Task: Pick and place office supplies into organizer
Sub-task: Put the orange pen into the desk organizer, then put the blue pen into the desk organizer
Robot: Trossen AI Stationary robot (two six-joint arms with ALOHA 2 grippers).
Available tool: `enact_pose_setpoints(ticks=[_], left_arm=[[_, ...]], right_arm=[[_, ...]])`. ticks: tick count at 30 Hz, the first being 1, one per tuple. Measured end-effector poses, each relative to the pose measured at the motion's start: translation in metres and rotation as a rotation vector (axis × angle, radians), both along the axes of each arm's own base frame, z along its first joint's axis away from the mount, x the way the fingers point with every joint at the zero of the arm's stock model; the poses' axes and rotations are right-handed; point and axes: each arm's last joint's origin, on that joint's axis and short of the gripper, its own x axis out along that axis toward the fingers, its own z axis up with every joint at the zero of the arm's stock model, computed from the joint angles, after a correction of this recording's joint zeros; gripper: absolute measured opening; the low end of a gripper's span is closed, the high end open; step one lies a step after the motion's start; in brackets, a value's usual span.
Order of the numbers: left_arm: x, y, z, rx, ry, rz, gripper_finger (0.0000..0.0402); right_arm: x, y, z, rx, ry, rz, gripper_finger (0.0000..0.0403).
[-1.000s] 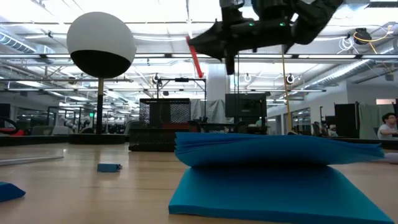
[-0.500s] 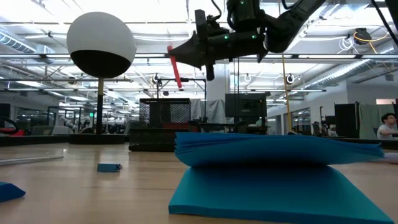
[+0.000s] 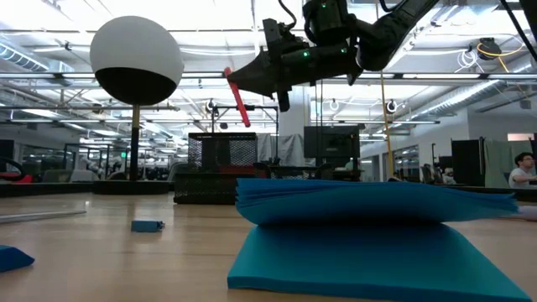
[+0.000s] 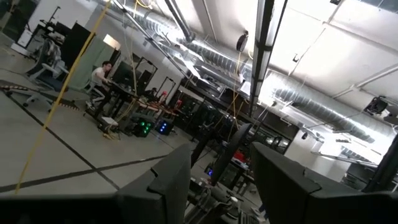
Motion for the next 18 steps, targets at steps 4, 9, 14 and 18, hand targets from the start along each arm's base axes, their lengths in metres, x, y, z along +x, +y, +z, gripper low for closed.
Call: enact_pose_setpoints(ticks=[4,9,14,18], left_arm=[[-0.0001,0.0001,0.0001,0.001,0.001,0.003,0.0172],[-0.0001,0.0003,-0.0001,0.003,0.004,0.012,0.0173],[-0.0001,0.0004,-0.0001,0.003,0.005,0.019,0.0173],[-0.0001,0.0004,-0.0001,0.003,0.005,0.019,0.0172]], right_arm=[[-0.0001,0.0000,-0.0004,-0.016,0.005,0.001,0.0062],[-0.0001,-0.0001,-0.0004,-0.020,0.006,0.001,0.0094],[-0.0001,-0.0001,-0.0005,-0.020,0.007,-0.002,0.0111],[0.0000,0.0000,-0.0005,-0.015,0.006,-0.002,0.0113]])
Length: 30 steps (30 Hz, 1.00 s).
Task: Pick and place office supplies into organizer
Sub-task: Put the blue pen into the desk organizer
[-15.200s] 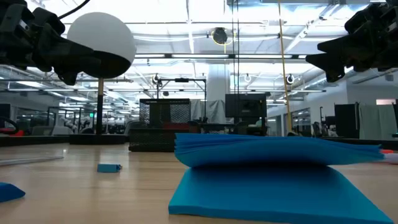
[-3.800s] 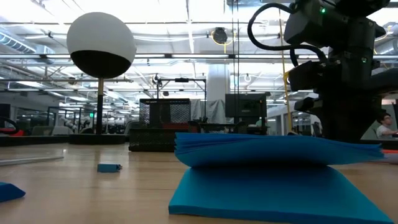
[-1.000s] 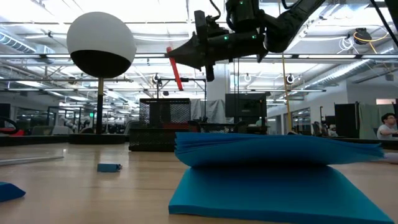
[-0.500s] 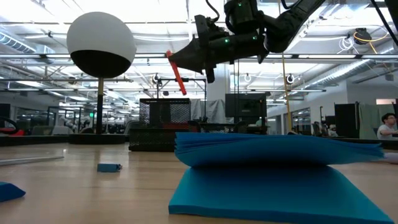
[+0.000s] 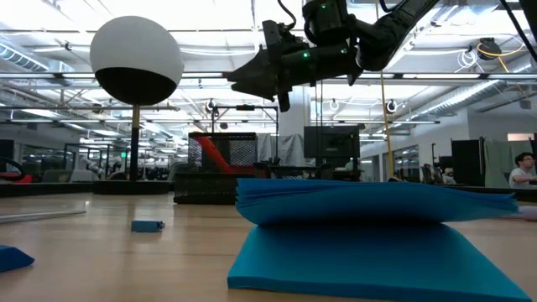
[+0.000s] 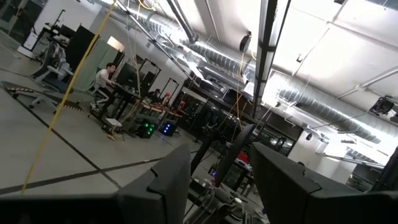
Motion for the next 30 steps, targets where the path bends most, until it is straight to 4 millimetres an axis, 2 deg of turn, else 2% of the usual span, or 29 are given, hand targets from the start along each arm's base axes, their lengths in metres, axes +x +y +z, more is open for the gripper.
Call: enact_pose_setpoints(ticks=[6,11,22,30], left_arm=[[0.000,0.000,0.000,0.000,0.000,0.000,0.0173],[0.000,0.000,0.000,0.005,0.003,0.001,0.0172],[0.000,0.000,0.000,0.023,0.011,0.008,0.0173],[0.000,0.000,0.000,0.037,0.016,0.013,0.0173]], right_arm=[[-0.002,0.001,0.004,0.031,-0.004,-0.001,0.0112],[-0.014,0.003,0.021,-0.004,0.040,0.007,0.0110],[-0.073,0.018,0.059,-0.058,0.337,0.050,0.0110],[-0.115,0.029,0.062,-0.083,0.602,0.117,0.0112]])
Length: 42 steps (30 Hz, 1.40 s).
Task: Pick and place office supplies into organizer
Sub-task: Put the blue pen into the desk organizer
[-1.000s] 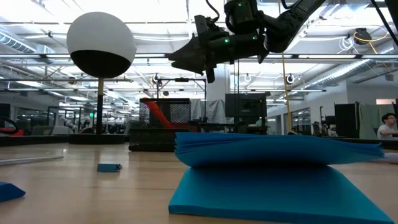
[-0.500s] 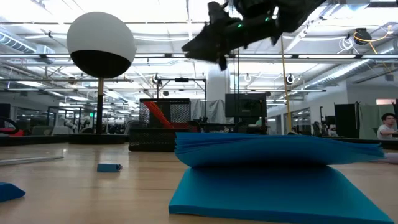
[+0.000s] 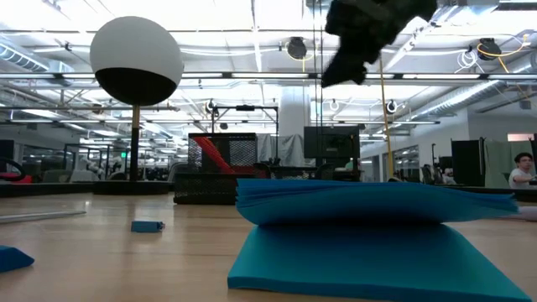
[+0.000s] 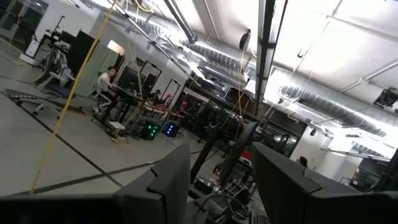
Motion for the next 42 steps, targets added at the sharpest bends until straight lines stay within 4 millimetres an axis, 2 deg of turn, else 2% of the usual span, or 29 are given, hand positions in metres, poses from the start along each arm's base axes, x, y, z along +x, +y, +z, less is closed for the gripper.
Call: enact_pose_setpoints(ticks=[4,8,20,42], left_arm=[[0.000,0.000,0.000,0.002,0.001,0.001,0.0173],[0.000,0.000,0.000,0.002,0.002,0.001,0.0173],[0.000,0.000,0.000,0.002,0.003,0.000,0.0173],[0.001,0.000,-0.003,-0.003,0.028,-0.005,0.0173]], right_arm=[[-0.009,0.008,-0.008,-0.007,0.134,0.061,0.0112],[-0.009,0.017,-0.018,-0.008,0.227,0.116,0.0112],[0.009,0.041,-0.053,-0.060,0.406,0.218,0.0111],[0.035,0.046,-0.117,-0.065,0.615,0.272,0.0105]])
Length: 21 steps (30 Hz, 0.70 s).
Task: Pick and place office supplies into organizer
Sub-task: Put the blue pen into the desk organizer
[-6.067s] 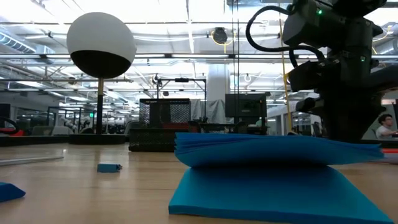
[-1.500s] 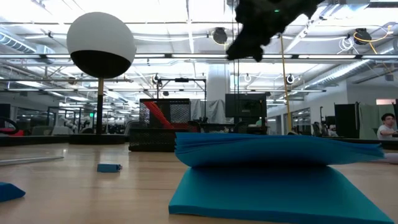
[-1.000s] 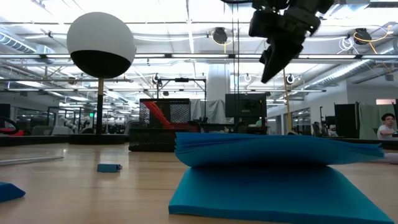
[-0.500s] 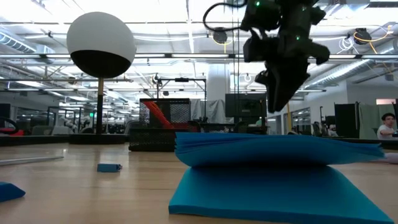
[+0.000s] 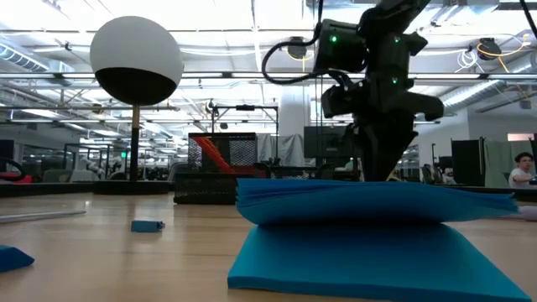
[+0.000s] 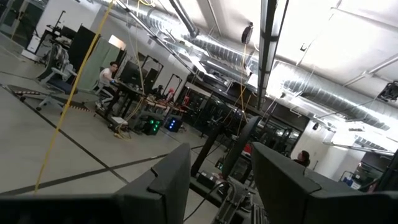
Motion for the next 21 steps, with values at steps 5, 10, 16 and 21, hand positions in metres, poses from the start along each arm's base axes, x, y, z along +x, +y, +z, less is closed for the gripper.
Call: enact_pose_setpoints(ticks=[5,10,16,21], left_arm=[[0.000,0.000,-0.001,0.000,0.012,0.000,0.0173],[0.000,0.000,-0.002,-0.013,0.011,-0.004,0.0172],[0.001,0.000,-0.002,-0.014,0.014,-0.005,0.0173],[0.001,0.000,-0.002,-0.014,0.014,-0.004,0.0172]], right_arm=[[0.004,0.000,-0.011,-0.001,0.006,0.008,0.0105],[0.002,0.002,-0.029,0.009,0.018,0.016,0.0105],[-0.010,0.005,-0.048,0.033,0.049,-0.025,0.0105],[-0.014,0.005,-0.051,0.037,0.069,-0.040,0.0098]])
